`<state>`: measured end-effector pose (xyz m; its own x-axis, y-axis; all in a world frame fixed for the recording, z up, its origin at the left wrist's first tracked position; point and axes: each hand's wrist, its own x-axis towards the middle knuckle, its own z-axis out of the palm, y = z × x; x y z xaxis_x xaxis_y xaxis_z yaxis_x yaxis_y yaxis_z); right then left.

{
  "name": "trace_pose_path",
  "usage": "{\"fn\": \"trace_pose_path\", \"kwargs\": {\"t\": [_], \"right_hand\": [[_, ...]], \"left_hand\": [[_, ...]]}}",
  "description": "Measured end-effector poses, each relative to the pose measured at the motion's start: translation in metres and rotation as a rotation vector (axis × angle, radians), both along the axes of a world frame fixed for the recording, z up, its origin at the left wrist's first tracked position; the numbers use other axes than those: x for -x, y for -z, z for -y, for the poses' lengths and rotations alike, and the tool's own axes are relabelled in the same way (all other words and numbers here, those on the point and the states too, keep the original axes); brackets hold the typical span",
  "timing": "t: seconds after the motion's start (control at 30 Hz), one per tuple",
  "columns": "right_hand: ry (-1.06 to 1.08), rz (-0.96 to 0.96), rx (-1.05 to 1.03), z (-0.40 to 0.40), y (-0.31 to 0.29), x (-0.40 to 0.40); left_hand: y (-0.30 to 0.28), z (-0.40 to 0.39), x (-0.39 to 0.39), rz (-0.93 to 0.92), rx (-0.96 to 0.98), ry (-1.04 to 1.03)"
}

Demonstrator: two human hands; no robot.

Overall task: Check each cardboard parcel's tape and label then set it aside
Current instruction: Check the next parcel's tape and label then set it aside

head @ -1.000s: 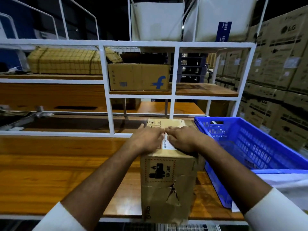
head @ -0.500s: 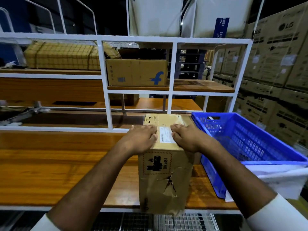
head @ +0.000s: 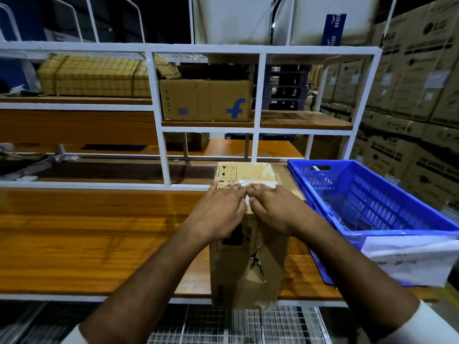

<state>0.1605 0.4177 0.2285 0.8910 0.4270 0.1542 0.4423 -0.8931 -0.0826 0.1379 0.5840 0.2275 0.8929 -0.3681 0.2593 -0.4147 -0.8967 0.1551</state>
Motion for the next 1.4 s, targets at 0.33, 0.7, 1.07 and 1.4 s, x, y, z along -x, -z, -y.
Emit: {"fn": "trace_pose_path", "kwargs": {"t": [0.33, 0.7, 1.07, 1.4], "right_hand": [[0.067, 0.029, -0.126, 0.032, 0.001, 0.029], [0.015, -0.018, -0.116, 0.047, -0.002, -0.021], [0.132, 0.556, 0.211, -0.007, 0.012, 0.023], [0.237, -0.039, -0.398, 0.076, 0.014, -0.004]], "left_hand": [[0.037, -0.019, 0.017, 0.172, 0.279, 0.013], [0.050, -0.075, -0.022, 0.330, 0.178, 0.241], [0.050, -0.058, -0.062, -0.058, 0.901, -0.178], [0.070, -0.043, -0.015, -0.149, 1.045, 0.141]]}}
